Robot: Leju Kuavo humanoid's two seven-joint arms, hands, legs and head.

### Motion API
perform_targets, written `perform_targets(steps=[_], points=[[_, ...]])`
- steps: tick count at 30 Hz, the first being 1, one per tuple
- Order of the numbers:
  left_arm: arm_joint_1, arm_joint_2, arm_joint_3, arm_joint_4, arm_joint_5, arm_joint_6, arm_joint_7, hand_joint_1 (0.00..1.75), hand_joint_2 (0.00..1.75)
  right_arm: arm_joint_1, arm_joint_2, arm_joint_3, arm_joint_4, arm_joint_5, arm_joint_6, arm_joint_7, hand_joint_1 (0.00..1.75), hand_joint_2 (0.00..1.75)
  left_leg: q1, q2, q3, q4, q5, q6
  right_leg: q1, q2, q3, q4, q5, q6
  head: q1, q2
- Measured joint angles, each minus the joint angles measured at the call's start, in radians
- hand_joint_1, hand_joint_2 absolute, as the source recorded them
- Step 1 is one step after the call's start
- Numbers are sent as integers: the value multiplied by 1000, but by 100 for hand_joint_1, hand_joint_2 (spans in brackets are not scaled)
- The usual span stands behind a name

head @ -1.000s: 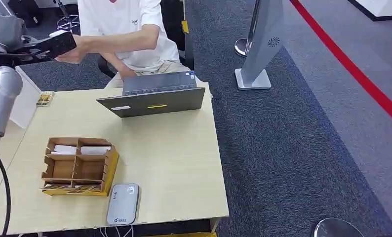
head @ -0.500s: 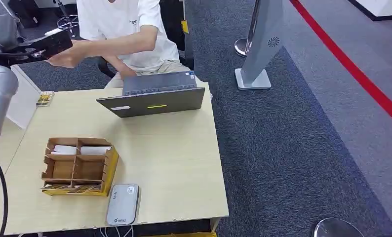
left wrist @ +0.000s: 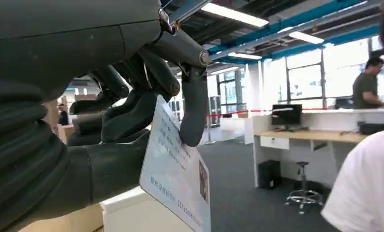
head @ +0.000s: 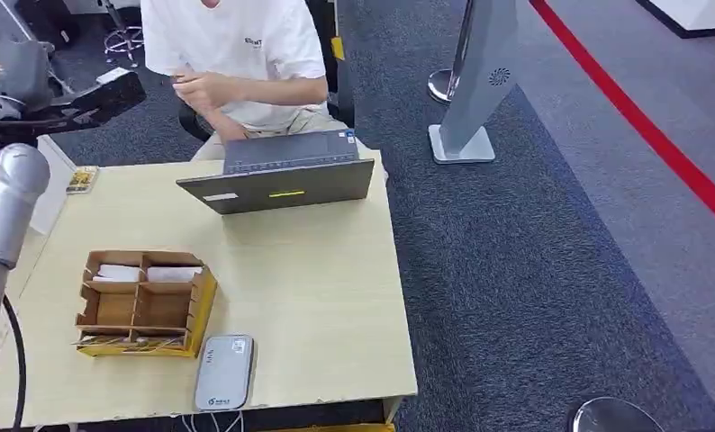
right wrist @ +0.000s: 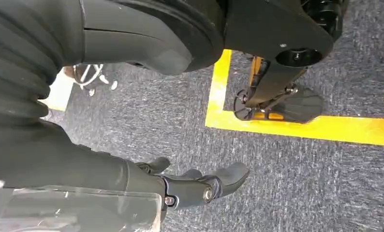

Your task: Pass the card to the sensor for recognition and then transmit it.

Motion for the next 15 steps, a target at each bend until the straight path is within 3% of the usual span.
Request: perform_targets(steps=[9, 12, 15], points=[[489, 54, -6, -542, 27, 171, -16, 175, 175, 20, 5, -25, 0, -40, -19, -11, 0, 175, 0, 2, 0, -1, -2, 0, 0, 2, -1, 0, -1, 0, -1, 0], [589, 63, -6, -640, 17, 177, -23, 175, 175, 22, 5, -28, 0, -42, -20, -13, 0, 175, 0, 1, -1, -1, -2, 0, 0, 1, -1, -1, -1, 0, 0, 0], [630, 72, -6, -697, 14, 175, -24, 175, 175, 23, 5, -35, 0, -42, -19, -13, 0, 175, 0, 1, -1, -1, -1, 0, 0, 0, -1, -1, -1, 0, 0, 0]])
